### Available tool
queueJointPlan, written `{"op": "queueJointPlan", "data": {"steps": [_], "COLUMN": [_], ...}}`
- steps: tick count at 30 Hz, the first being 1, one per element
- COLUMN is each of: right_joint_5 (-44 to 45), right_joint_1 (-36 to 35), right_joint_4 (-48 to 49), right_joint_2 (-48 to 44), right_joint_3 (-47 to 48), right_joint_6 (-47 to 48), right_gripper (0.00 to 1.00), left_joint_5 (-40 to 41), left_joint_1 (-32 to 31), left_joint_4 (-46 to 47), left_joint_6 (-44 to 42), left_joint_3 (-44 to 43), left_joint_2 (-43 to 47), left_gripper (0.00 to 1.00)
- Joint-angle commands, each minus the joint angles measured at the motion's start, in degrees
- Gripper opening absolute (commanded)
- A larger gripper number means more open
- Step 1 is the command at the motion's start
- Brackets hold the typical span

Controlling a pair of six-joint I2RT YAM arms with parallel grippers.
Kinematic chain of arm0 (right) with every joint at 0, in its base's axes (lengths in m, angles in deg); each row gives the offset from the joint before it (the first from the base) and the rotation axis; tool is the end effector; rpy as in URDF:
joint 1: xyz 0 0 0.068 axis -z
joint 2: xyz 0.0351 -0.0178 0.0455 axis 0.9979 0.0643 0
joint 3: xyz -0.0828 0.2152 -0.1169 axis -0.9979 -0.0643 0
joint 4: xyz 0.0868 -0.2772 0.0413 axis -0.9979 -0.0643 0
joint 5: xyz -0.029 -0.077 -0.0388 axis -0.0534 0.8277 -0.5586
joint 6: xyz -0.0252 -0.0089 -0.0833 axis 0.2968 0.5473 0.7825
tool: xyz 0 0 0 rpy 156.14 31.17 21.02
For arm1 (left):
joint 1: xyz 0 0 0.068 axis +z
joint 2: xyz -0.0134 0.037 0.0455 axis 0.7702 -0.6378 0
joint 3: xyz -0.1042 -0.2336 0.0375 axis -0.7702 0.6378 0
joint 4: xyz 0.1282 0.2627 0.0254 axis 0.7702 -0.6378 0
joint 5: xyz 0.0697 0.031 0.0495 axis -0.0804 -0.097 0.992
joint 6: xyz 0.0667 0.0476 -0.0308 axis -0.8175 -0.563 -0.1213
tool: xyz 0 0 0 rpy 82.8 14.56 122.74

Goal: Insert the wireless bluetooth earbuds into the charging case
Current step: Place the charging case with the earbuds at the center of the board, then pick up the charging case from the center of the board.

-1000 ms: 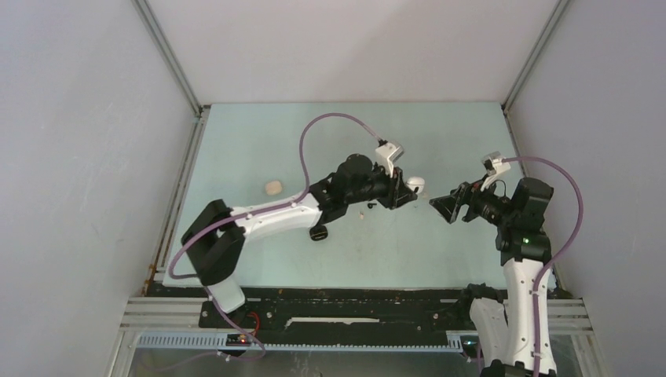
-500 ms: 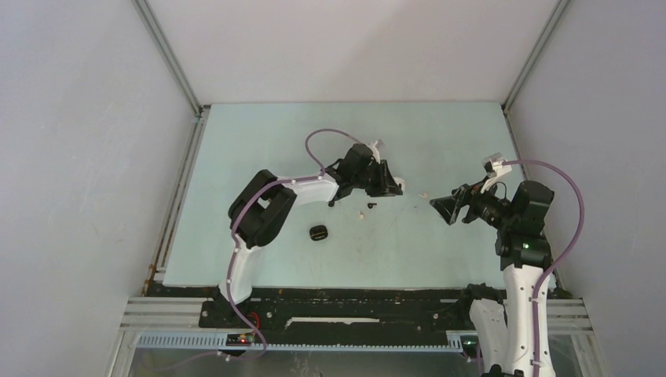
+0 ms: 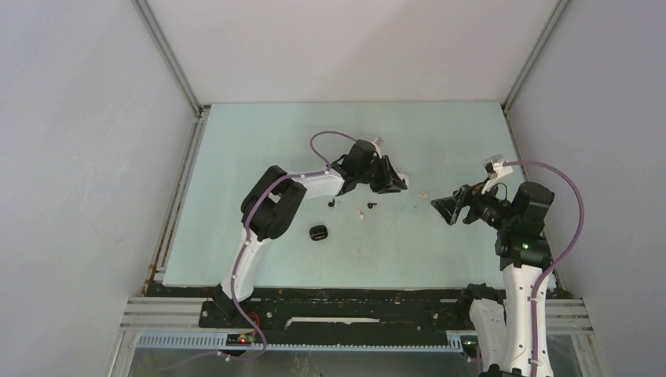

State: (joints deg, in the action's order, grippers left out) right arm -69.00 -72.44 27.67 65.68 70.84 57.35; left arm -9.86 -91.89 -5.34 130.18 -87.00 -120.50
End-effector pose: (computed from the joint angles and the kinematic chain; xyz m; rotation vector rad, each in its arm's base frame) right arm 0.2223 0.0059 0.2834 -0.2864 1.8681 0.7153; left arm 0.3903 -0.3902 0.0956 -0.0181 2.4449 -1.3853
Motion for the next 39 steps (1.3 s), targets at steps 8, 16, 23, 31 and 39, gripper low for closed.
{"op": "queueJointPlan", "data": {"steps": [8, 16, 23, 31, 39], "right_joint_5": [0.35, 0.58, 0.19, 0.15, 0.21], "right_joint_1": [0.90, 0.90, 0.55, -0.39, -1.72], "right_joint_4": [2.19, 2.73, 2.93, 3.07, 2.78], "right_joint_2": [-0.53, -0.30, 0.01, -0.23, -1.75], "right_joint_3": [-0.46, -0.64, -0.64, -0.68, -0.64], "right_joint_6": [0.27, -0.16, -0.42, -0.46, 0.48], "right_gripper": [0.84, 0.85, 0.85, 0.85, 0.85], "left_joint_5": [-1.95, -0.42, -0.01, 1.08, 2.21], "left_joint_1": [1.32, 1.67, 2.15, 3.77, 7.15], "left_joint_4": [-2.72, -8.46, -15.03, -21.08, -35.67], "left_joint_6": [3.27, -0.55, -4.44, -8.35, -24.18], "left_joint_3": [-2.58, -0.68, -0.24, 5.19, 8.65], "left_joint_2": [-3.30, -1.64, -0.77, 5.54, 20.43], "left_gripper": [0.16, 0.32, 0.47, 0.56, 0.56]}}
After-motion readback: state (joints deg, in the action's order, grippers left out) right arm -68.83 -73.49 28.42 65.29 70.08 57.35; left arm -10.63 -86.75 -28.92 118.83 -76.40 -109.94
